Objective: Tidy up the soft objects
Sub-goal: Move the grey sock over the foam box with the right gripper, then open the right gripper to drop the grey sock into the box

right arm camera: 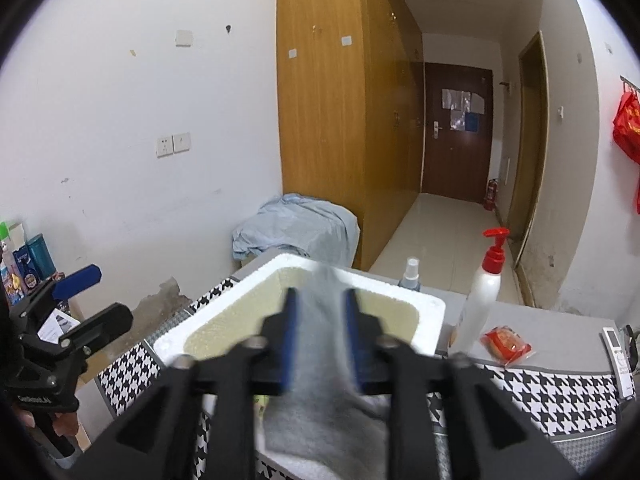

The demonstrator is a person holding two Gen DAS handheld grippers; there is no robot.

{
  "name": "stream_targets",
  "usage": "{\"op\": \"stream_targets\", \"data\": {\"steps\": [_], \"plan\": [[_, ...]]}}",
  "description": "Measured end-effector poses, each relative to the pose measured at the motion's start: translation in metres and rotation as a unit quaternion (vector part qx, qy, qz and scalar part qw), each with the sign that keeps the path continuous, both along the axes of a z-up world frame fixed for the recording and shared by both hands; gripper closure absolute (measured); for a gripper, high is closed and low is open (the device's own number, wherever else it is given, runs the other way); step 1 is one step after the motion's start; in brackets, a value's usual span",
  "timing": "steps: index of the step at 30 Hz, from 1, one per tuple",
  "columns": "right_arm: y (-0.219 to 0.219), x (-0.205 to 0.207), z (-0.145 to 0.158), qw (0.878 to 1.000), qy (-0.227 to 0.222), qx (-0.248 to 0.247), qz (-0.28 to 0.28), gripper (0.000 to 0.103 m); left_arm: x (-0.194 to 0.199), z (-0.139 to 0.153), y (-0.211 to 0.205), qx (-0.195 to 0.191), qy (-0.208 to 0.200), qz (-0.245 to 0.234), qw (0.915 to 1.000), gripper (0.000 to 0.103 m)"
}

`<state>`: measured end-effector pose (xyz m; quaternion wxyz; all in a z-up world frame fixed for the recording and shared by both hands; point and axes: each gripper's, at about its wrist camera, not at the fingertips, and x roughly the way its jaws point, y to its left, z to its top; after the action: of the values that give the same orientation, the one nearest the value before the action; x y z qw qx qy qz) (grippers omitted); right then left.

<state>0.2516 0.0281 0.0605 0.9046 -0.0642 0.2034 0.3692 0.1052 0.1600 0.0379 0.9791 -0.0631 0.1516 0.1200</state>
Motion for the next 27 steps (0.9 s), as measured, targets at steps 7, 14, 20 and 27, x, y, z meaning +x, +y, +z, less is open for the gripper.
{"op": "stream_targets", "data": {"steps": [7,14,20,27], "plan": [[-0.012,-0.009,0.007,1.0,-0.016,0.021,-0.001,0.006,-0.002,0.001,0.0,-0.003,-0.004,-0.003,1.0,0.001],[-0.02,-0.015,0.006,1.0,-0.014,0.021,-0.004,0.0,-0.007,0.004,-0.004,-0.001,-0.007,-0.009,0.9999,0.001],[-0.036,-0.017,0.009,0.999,-0.004,0.047,-0.016,0.0,-0.009,0.008,-0.009,0.0,-0.007,-0.008,0.9999,0.001],[-0.05,-0.028,0.014,0.999,-0.018,0.045,-0.02,0.0,-0.013,0.015,-0.022,0.004,-0.014,-0.018,0.9997,0.001]]}}
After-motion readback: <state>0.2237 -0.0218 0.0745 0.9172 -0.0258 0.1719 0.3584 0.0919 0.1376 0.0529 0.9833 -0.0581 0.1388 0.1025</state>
